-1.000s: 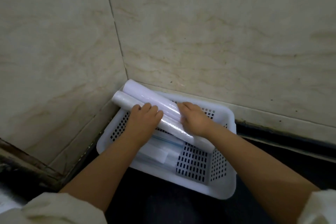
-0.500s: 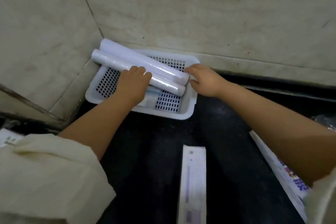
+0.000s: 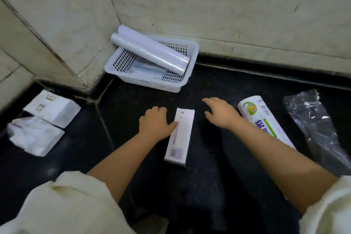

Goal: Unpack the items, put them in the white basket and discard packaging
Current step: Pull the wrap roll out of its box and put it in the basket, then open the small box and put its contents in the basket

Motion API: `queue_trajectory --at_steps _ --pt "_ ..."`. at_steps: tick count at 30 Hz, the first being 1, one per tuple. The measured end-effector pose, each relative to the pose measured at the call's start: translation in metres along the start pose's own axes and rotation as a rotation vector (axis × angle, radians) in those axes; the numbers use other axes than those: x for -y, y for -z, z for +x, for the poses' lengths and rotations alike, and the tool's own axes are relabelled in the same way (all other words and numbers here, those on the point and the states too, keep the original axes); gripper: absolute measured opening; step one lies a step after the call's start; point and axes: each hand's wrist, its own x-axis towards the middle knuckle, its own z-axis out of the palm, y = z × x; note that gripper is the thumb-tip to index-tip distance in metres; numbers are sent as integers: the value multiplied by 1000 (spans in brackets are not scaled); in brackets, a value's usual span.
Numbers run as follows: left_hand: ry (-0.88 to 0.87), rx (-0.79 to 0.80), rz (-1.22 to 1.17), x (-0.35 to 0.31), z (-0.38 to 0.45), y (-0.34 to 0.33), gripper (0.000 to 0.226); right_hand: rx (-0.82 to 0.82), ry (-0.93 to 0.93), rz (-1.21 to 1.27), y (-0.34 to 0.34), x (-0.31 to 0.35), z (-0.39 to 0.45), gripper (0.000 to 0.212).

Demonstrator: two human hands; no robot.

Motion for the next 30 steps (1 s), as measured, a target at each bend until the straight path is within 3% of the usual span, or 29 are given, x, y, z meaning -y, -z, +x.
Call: queue_trajectory --at_steps 7,16,21,24,27,30 --pt "84 6 -233 -8 -21 -32 79 35 -57 37 -36 -13 -40 52" --pt "127 99 -228 -25 -25 -40 62 17 -87 88 -39 -13 -76 47" --pt "-74 247 -391 -16 -37 -21 25 -133 -175 306 -15 10 -98 43" --pt "-274 152 -390 -12 -55 -11 36 -172 -250 510 11 21 -112 45" --pt "-375 41 -398 -7 -75 -7 31 -33 -208 700 28 31 -133 43" --pt "-418 24 -350 -3 -91 -17 44 12 -211 610 25 38 -154 45"
